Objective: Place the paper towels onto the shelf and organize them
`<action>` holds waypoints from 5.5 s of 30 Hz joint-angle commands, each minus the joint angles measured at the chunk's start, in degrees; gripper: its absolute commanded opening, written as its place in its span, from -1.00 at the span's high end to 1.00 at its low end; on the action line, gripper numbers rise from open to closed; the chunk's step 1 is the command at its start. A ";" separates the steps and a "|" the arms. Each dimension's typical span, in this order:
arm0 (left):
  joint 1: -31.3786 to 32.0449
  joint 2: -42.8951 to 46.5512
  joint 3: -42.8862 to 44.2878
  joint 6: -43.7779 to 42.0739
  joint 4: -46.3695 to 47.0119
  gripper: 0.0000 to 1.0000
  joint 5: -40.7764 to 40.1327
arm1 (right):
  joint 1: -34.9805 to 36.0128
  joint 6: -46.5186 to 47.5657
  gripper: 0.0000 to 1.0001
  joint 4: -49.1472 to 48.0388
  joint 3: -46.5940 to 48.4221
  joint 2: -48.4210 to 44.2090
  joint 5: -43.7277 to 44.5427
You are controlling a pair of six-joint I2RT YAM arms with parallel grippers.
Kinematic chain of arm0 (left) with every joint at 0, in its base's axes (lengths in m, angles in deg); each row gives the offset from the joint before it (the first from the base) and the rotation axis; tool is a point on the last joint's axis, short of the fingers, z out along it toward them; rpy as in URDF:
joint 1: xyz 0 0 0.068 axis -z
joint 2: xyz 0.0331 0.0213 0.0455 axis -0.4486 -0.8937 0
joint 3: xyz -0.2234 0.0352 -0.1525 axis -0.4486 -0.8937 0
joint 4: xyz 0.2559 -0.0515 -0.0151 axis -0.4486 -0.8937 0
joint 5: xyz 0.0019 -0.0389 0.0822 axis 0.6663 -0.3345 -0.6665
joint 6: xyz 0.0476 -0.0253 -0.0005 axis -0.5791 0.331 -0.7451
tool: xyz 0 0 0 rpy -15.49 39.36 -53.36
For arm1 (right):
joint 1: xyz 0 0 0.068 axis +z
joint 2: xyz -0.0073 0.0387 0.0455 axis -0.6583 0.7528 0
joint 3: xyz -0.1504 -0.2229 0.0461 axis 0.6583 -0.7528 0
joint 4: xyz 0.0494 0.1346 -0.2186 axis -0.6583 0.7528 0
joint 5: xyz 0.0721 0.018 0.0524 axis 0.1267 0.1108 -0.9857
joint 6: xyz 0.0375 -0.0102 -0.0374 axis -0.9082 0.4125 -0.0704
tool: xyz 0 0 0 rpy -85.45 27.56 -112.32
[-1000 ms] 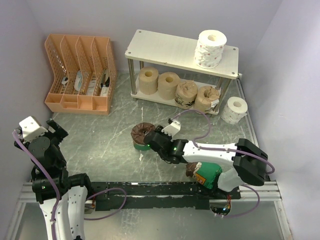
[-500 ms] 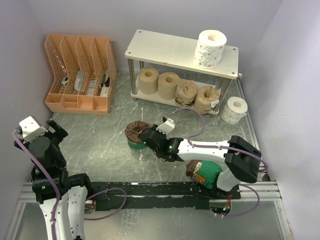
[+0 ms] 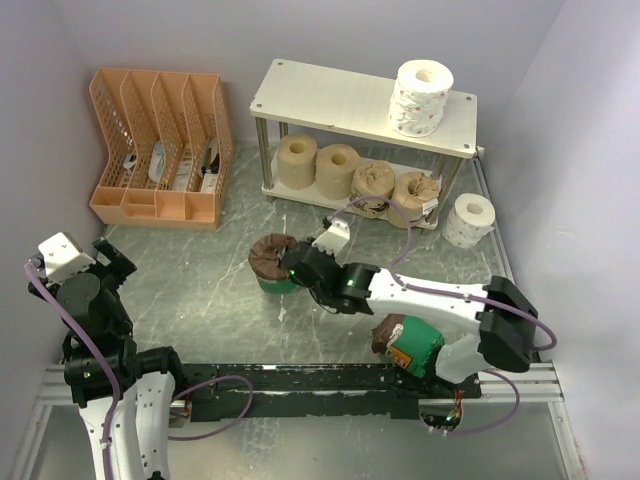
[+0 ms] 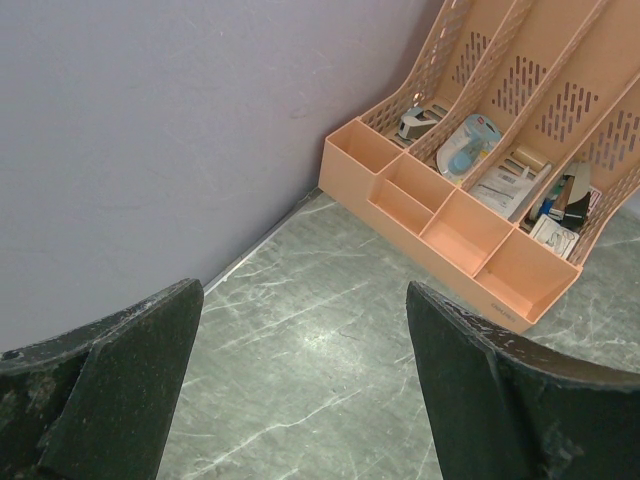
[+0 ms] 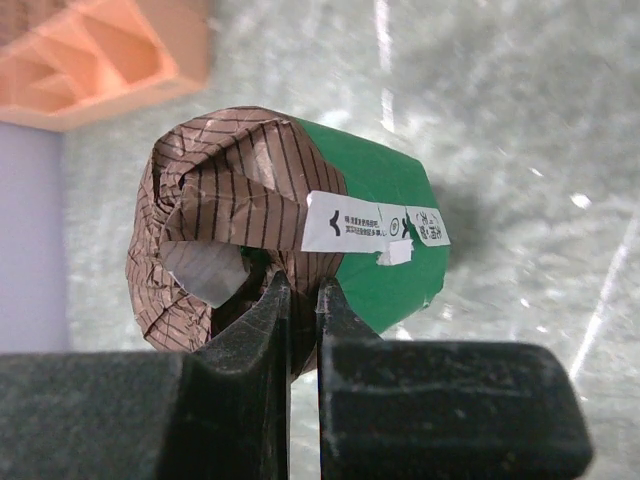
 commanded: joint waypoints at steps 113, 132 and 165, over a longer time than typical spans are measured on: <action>73.87 -99.04 36.97 6.15 26.79 -0.87 66.94 | -9.00 38.16 -1.00 17.26 21.15 -40.41 33.92; 79.79 -100.05 39.09 3.24 23.94 -0.87 64.01 | -9.07 39.15 -1.00 17.21 16.84 -44.18 36.61; 78.62 -86.05 52.29 -44.62 -1.05 0.86 26.86 | -9.02 44.62 -1.00 11.40 14.92 -49.46 37.68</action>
